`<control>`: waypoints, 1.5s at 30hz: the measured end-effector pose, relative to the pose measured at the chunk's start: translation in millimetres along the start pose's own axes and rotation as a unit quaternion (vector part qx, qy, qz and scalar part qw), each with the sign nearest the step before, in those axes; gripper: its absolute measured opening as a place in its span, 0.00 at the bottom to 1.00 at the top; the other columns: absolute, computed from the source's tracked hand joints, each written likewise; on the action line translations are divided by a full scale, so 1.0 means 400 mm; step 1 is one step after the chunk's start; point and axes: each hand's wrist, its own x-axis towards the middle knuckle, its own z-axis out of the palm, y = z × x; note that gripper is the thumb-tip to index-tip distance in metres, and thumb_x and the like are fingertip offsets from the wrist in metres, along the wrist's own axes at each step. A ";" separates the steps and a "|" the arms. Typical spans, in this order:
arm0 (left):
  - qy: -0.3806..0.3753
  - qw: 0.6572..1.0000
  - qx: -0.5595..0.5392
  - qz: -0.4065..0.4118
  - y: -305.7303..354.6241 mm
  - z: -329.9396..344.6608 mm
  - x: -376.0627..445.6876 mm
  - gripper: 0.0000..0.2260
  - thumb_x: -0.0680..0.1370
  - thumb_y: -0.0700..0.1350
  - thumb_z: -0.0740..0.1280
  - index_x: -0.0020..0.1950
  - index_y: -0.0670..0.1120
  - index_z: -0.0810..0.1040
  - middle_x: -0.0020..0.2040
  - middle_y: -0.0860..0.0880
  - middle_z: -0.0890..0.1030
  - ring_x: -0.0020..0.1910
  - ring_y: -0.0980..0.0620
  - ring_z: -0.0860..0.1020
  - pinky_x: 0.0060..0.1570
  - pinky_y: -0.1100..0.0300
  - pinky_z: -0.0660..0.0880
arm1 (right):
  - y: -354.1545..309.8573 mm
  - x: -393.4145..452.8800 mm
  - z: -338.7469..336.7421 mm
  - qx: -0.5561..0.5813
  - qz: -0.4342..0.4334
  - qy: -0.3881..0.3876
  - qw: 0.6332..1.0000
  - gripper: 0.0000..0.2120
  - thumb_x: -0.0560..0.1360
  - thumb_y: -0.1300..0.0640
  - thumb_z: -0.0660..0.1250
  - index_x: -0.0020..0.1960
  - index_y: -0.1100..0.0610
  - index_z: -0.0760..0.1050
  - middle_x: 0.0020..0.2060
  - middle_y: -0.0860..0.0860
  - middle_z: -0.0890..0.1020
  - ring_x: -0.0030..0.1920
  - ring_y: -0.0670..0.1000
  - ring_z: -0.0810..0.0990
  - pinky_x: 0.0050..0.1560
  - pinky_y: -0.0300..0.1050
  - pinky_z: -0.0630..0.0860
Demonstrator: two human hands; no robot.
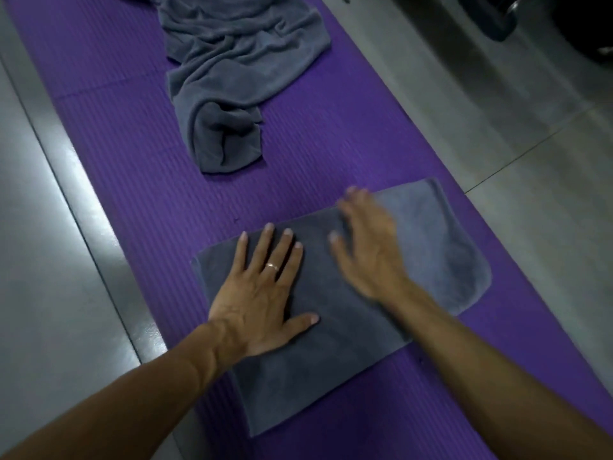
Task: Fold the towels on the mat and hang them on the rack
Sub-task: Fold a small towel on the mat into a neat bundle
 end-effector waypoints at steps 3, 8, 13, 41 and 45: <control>0.004 1.000 -0.005 0.004 0.001 0.001 0.003 0.49 0.70 0.78 0.48 0.77 0.41 0.57 0.78 0.40 0.56 0.77 0.37 0.49 0.72 0.33 0.48 | 0.091 -0.016 0.000 -0.077 -0.024 -0.155 0.985 0.31 0.78 0.38 0.45 0.79 0.49 0.50 0.78 0.50 0.52 0.78 0.51 0.48 0.76 0.60 0.46; -0.001 1.000 0.011 0.012 0.000 -0.006 0.003 0.51 0.68 0.79 0.48 0.77 0.42 0.60 0.77 0.40 0.58 0.77 0.37 0.51 0.71 0.33 0.52 | 0.339 0.088 -0.095 -0.117 0.268 -0.234 0.928 0.34 0.78 0.32 0.39 0.79 0.45 0.40 0.79 0.50 0.43 0.78 0.53 0.41 0.75 0.64 0.40; -0.015 1.000 0.006 -0.021 0.031 -0.037 0.015 0.51 0.64 0.75 0.56 0.75 0.40 0.63 0.77 0.40 0.59 0.77 0.38 0.52 0.72 0.33 0.44 | 0.228 0.093 -0.117 -0.178 0.225 -0.129 0.949 0.33 0.81 0.40 0.49 0.79 0.57 0.49 0.78 0.57 0.50 0.78 0.59 0.45 0.75 0.65 0.45; 0.012 0.964 0.082 0.253 0.146 0.082 -0.165 0.29 0.79 0.57 0.53 0.76 0.44 0.62 0.76 0.45 0.63 0.76 0.45 0.58 0.71 0.39 0.55 | 0.293 -0.372 -0.299 0.365 0.624 0.113 0.682 0.15 0.72 0.62 0.74 0.35 0.57 0.68 0.31 0.53 0.70 0.26 0.49 0.66 0.19 0.34 0.64; 0.005 0.953 0.106 0.283 0.129 0.083 -0.182 0.25 0.80 0.54 0.51 0.77 0.49 0.60 0.77 0.45 0.61 0.77 0.47 0.54 0.71 0.45 0.53 | 0.243 -0.555 -0.289 0.254 0.648 0.034 0.717 0.11 0.73 0.58 0.73 0.37 0.61 0.74 0.34 0.58 0.78 0.30 0.54 0.73 0.33 0.47 0.73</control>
